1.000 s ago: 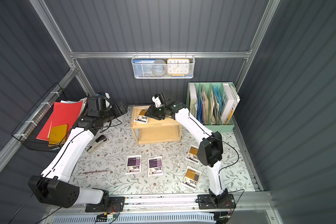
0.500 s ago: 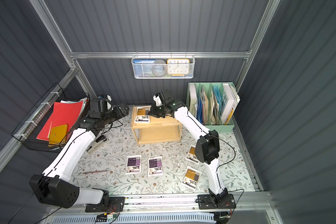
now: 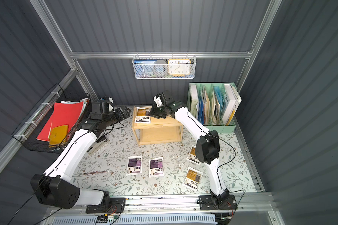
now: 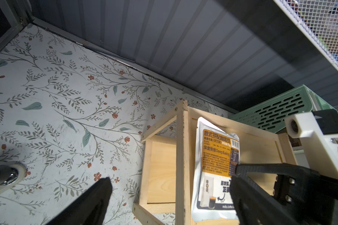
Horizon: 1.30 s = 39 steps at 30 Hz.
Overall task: Place the bagged coffee beans on the shelf by color
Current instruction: Place the bagged coffee beans on the shelf, then move the bagged coffee beans to the center of the board.
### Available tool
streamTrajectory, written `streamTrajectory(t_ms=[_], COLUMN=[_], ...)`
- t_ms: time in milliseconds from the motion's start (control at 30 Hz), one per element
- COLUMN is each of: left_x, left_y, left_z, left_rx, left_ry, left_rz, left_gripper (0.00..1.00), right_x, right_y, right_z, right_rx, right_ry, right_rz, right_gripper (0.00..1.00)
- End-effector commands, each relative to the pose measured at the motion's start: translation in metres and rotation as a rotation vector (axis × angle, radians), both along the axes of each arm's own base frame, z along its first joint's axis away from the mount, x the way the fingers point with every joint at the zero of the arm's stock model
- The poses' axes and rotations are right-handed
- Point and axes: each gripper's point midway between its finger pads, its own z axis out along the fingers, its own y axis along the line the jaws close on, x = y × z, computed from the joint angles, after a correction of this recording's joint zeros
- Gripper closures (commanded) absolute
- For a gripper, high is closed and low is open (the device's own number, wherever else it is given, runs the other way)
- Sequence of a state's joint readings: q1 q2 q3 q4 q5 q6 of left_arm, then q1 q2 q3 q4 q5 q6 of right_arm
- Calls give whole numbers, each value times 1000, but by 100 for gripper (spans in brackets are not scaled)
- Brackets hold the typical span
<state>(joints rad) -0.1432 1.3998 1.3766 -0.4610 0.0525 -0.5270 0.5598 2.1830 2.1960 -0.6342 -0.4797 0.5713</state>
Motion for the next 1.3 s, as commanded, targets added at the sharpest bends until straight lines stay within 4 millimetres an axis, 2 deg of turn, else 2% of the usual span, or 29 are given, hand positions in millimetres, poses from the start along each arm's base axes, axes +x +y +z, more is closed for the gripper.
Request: streamTrajectory(t_ms=[0, 167, 267, 400, 567, 700, 833, 933, 1000, 1067, 1267], left_x=[-2, -3, -3, -3, -6, -9, -12, -16, -22, -30, -52], left_y=[0, 0, 0, 0, 0, 2, 3, 8, 6, 2, -20], left_z=[1, 0, -1, -2, -3, 2, 6, 12, 11, 10, -2], left_rx=[-15, -17, -19, -19, -12, 5, 42, 86, 86, 81, 80], left_ry=[-9, -8, -6, -5, -4, -12, -21, -42, -36, -32, -10], left_rz=[-1, -1, -2, -3, -8, -12, -30, -29, -47, -74, -138], left_gripper=[0, 0, 0, 0, 0, 0, 0, 0, 0, 0, 0], right_x=[5, 9, 9, 8, 1, -13, -35, -56, -71, -86, -136], right_y=[5, 8, 9, 8, -1, -14, -32, -52, -69, -92, -169], right_z=[8, 11, 14, 18, 36, 60, 88, 95, 93, 81, 8], right_rx=[31, 45, 54, 53, 44, 59, 104, 126, 143, 146, 120], right_ry=[-11, -10, -14, -20, -57, -102, -144, -159, -156, -134, 27], right_rz=[5, 3, 2, 1, -8, -33, -62, -97, -133, -184, -357], right_gripper=[97, 93, 86, 65, 45, 33, 29, 29, 29, 28, 29])
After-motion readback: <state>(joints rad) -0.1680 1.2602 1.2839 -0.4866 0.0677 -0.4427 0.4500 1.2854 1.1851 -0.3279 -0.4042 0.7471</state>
